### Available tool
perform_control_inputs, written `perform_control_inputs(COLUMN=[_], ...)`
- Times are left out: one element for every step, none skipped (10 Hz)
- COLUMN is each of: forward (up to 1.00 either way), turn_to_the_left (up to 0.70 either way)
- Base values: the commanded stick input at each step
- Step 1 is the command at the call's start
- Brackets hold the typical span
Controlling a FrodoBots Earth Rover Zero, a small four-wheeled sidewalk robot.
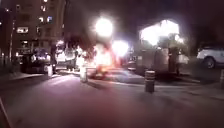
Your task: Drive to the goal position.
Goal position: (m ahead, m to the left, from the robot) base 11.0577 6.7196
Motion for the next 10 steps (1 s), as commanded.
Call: perform_control_inputs(forward=[0.45, 0.45, 0.45, 0.45, 0.45, 0.45, 0.45, 0.45, 0.45, 0.45], turn_to_the_left=[0.0, 0.0, 0.0, 0.0, 0.0, 0.0, 0.0, 0.0, 0.0, 0.0])
